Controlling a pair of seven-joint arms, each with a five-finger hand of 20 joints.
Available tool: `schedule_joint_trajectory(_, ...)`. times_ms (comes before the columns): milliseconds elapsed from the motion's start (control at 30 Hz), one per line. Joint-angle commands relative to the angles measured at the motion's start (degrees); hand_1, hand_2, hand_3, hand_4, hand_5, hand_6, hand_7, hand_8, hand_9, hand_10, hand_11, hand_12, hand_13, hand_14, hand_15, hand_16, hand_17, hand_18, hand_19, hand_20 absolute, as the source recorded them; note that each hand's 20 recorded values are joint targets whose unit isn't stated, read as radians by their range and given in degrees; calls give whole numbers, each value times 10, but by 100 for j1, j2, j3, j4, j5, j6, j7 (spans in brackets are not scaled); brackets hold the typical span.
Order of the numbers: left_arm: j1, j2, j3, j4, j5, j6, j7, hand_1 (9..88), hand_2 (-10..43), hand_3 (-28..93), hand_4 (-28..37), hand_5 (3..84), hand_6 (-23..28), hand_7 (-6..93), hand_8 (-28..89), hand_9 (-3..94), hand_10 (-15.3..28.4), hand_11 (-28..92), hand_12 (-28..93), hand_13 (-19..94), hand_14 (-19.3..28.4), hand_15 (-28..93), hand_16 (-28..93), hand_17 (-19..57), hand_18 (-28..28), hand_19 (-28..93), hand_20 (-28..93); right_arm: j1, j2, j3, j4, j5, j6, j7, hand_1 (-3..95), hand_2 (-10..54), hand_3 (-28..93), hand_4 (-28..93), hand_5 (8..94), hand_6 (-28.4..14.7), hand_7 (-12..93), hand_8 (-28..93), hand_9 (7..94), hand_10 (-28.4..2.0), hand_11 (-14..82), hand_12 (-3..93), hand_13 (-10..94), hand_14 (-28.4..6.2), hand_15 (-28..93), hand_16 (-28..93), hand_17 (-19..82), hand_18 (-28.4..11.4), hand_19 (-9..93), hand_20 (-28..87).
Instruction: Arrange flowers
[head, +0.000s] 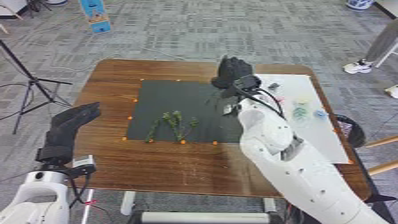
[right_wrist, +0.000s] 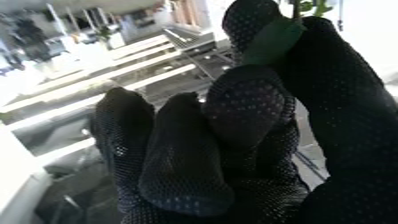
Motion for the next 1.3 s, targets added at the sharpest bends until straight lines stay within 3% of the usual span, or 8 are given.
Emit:
schedule_joint_trajectory(33,47,-54,-31,-1,24,-64,37,232,-24,723,-249,495,39,136,-77,492,124,184,120,380,144,125,16,48,106,51,152,-551,196,-207,-19,-191,134,-135,471,-95,672,-28,901,-12,291,254,937,-82,544,247,928,-54,699,433,585,-239,932,661)
schedule_joint_trajectory(267,52,-68,-28,-5,30,-81,30,233,-25,725,-250,495,39,136,-77,493,125,184,119,381,145,124,16,48,106,50,153,-653,309,-221,-134,-178,-62,-139,468,-95,674,-32,901,-12,287,252,937,-84,537,248,928,-52,692,432,579,-240,932,649)
schedule_joint_trajectory(367,38,-59,-26,-4,28,-71,25,233,-25,725,-250,495,39,136,-77,493,125,184,119,380,145,124,16,48,106,50,153,-679,295,-66,-220,17,-481,-98,441,-95,681,-22,900,-8,286,236,937,-82,526,252,929,-51,683,432,577,-239,932,638)
schedule_joint_trajectory(567,48,-65,-33,-11,30,-65,21,233,-25,725,-250,494,38,137,-77,492,124,184,120,381,146,125,16,48,106,50,153,-670,296,88,-299,94,-842,-29,365,-95,683,-6,897,-6,272,155,937,-85,501,253,932,-56,657,432,573,-240,932,620)
schedule_joint_trajectory(633,41,-71,-20,-9,26,-66,19,233,-25,725,-250,494,38,137,-77,492,124,184,120,380,146,126,16,48,106,50,153,-644,328,74,-287,137,-798,-62,342,-93,688,-4,897,-6,293,47,937,-85,497,254,931,-59,656,433,572,-243,932,620)
schedule_joint_trajectory(867,44,-71,-21,-13,37,-63,16,234,-24,723,-249,494,38,137,-77,491,124,183,119,380,146,125,16,48,106,51,153,-663,237,470,-557,739,-1899,64,211,-26,659,-13,883,-22,263,-39,937,-102,426,258,920,-68,633,425,564,-245,932,603)
schedule_joint_trajectory(1067,41,-64,-7,-8,22,-61,30,233,-25,724,-248,494,38,137,-77,491,124,183,119,379,146,125,17,48,106,50,153,-666,-38,1094,-630,2674,-2756,98,184,26,596,-43,776,-44,166,-46,879,-148,217,251,886,-82,513,394,516,-247,932,538)
schedule_joint_trajectory(1300,19,-59,26,-2,27,-89,40,234,-25,724,-250,494,38,137,-77,491,123,184,120,379,146,125,16,47,106,50,153,-638,-190,1356,-438,4313,-2630,77,193,70,572,-49,574,-65,96,-38,706,-182,100,191,806,-127,508,375,436,-259,898,526)
